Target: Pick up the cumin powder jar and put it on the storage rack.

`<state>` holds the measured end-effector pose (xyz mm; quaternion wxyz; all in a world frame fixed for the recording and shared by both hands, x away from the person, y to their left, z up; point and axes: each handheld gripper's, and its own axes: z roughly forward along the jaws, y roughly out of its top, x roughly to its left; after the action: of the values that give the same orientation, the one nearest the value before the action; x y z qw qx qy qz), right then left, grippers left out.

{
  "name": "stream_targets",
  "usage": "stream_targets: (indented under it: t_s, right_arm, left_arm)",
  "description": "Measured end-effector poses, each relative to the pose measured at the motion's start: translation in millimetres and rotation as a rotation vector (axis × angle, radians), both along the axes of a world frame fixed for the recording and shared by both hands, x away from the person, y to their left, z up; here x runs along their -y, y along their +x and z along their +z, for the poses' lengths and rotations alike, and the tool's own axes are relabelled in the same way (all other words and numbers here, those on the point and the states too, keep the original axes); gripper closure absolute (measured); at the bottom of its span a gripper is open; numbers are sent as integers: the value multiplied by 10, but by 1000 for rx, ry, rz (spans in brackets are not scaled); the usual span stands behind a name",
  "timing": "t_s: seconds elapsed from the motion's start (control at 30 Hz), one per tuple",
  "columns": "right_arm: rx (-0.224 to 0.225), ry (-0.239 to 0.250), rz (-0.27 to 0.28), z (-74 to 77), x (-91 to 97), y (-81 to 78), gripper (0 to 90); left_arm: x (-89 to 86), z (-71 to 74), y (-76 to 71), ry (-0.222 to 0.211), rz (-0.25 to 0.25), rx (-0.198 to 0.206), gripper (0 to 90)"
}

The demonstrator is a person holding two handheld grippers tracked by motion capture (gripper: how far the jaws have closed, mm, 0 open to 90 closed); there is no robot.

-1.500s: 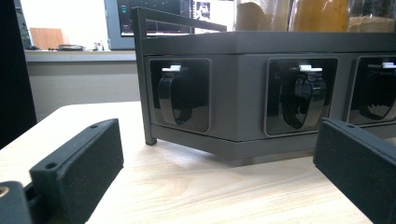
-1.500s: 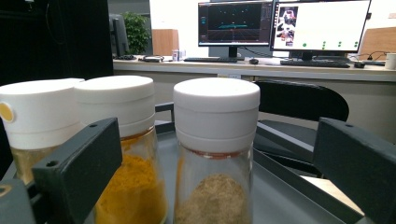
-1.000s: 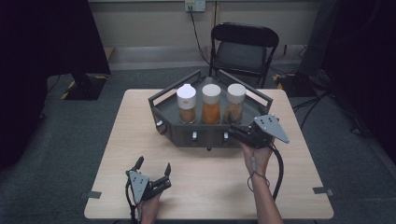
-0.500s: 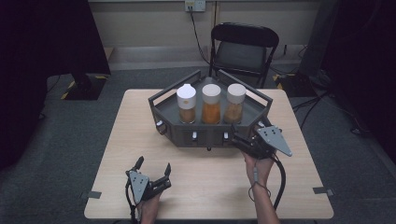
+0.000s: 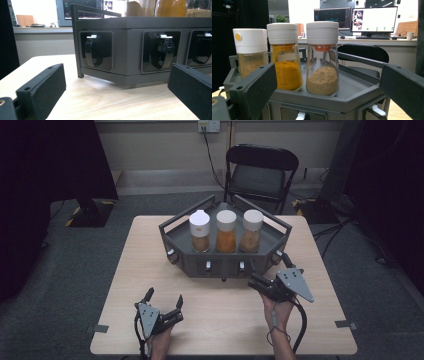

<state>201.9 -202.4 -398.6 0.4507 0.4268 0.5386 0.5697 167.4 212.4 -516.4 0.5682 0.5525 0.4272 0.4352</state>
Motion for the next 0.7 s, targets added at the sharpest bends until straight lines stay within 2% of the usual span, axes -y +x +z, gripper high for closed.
stream_targets:
  t_s: [0.33,0.7]
  right_arm:
    - [-5,-25,-8,-99,4,-103,8]
    - [-1,-20,-10,-350,53,-285,8]
  left_arm:
    - [0,0,0,0,0,0,12]
    - [1,0,0,0,0,0,12]
